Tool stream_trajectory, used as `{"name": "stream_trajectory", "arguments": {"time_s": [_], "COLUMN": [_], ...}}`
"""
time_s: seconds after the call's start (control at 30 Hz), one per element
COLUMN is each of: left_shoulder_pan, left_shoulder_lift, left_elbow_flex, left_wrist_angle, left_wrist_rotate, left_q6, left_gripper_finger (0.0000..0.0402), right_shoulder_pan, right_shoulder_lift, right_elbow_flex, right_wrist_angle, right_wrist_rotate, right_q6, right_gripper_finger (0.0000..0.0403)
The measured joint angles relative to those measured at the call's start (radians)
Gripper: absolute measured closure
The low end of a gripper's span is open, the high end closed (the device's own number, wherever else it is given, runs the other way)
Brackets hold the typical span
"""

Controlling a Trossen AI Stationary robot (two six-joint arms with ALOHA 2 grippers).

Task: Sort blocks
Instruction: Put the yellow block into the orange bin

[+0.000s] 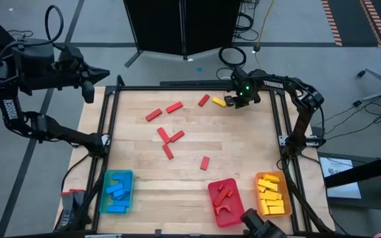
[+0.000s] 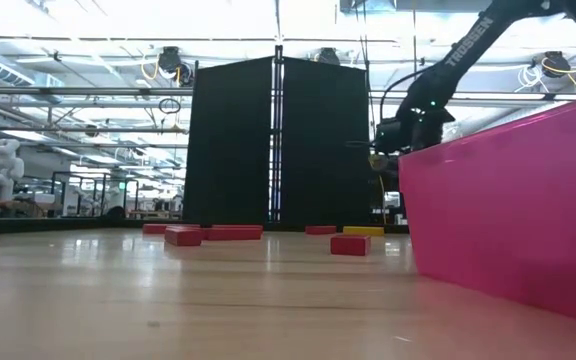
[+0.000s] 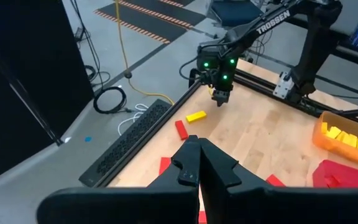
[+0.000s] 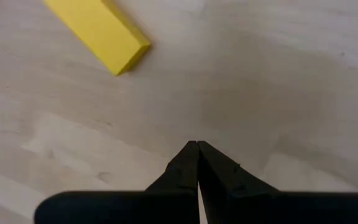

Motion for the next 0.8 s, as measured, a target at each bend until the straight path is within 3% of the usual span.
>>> {"name": "stream_trajectory", "arguments": {"time_s": [0.27, 0.5, 0.7, 0.8], "left_shoulder_pan": [0.000, 0.000, 0.000, 0.000], "left_shoulder_lift": [-0.002, -0.012, -0.029, -0.036], "left_elbow_flex": [0.000, 0.000, 0.000, 0.000], "left_wrist_angle": [0.000, 0.000, 0.000, 0.000], "left_wrist_rotate": [0.000, 0.008, 0.021, 0.021], "left_q6": [0.001, 0.000, -0.001, -0.001], "left_gripper_finger": [0.0401, 0.0401, 0.0401, 0.0401], "right_shoulder_pan": [-0.005, -0.011, -0.018, -0.026], "right_shoulder_lift": [0.109, 0.093, 0.000, -0.058], "right_elbow_flex": [0.118, 0.135, 0.134, 0.134], "right_wrist_angle": [-0.096, -0.147, -0.117, -0.025], "right_wrist_rotate": [0.043, 0.218, 0.096, 0.144], "right_q6": [-0.063, -0.082, -0.155, -0.201], "right_gripper_finger": [0.0403, 0.0403, 0.0403, 0.0403]}}
